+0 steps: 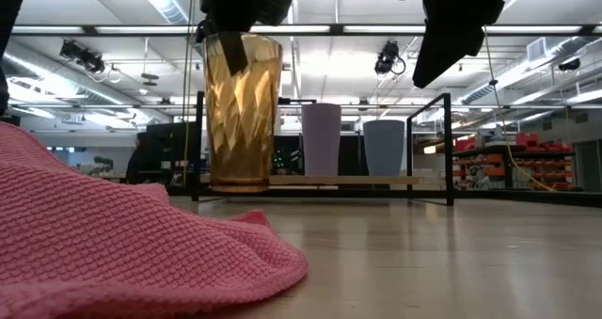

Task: Stack small to large cups/mugs on shelf
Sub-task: Put the light brown cup on the shelf

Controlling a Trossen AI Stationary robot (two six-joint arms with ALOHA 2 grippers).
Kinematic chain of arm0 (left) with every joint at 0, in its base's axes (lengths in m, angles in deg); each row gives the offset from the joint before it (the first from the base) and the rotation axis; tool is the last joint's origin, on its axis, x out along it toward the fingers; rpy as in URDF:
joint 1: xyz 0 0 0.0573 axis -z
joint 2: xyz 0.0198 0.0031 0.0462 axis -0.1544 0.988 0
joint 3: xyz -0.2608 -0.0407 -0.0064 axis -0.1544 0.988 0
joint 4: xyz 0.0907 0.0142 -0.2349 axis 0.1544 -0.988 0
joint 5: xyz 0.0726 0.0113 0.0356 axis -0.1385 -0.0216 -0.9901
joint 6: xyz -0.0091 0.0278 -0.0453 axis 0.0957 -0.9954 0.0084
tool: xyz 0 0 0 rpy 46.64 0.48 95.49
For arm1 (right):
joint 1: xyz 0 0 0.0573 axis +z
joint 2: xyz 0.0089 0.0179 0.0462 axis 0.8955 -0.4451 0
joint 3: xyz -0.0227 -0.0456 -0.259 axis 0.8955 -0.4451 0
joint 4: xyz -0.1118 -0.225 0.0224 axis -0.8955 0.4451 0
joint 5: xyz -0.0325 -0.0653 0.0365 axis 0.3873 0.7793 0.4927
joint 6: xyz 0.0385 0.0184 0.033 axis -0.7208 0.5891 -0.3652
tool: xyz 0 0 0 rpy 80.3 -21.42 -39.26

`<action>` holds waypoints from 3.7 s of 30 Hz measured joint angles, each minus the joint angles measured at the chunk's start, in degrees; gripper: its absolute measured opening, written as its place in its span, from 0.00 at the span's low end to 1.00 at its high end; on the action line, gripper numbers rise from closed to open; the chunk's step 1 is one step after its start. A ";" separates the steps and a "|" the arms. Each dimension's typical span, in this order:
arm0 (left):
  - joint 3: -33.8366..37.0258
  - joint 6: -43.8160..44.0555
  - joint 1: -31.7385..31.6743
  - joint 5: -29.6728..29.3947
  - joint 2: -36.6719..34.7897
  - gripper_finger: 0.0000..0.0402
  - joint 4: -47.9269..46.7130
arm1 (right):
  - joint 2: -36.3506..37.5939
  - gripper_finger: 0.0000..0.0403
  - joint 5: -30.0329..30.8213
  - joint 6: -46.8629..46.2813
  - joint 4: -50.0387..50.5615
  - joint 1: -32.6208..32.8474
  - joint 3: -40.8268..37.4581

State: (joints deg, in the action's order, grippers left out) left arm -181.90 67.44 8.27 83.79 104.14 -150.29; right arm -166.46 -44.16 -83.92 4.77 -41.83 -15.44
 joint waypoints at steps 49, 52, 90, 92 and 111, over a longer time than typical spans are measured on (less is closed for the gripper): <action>0.13 -4.07 -0.56 0.17 3.08 0.11 3.24 | 0.00 0.18 -0.03 0.42 -0.28 0.04 0.00; 0.13 -4.05 -0.56 0.17 3.08 0.13 3.24 | 0.00 0.18 -0.03 0.42 -0.28 0.04 0.00; 0.13 -2.60 -0.52 -2.43 -5.59 0.31 -0.28 | 0.00 0.18 -0.05 0.87 -1.93 -0.78 0.00; 0.13 -2.10 0.26 -5.05 -6.71 0.31 -2.49 | 0.00 0.18 -0.04 0.95 -2.36 -1.24 0.00; 0.20 11.05 7.40 -21.30 -13.51 0.28 -14.00 | 0.00 0.18 -4.83 12.14 -3.91 -12.27 14.71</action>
State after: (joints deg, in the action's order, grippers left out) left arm -181.70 78.49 15.67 62.49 90.63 -164.29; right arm -166.46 -48.99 -71.78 0.86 -54.10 -0.72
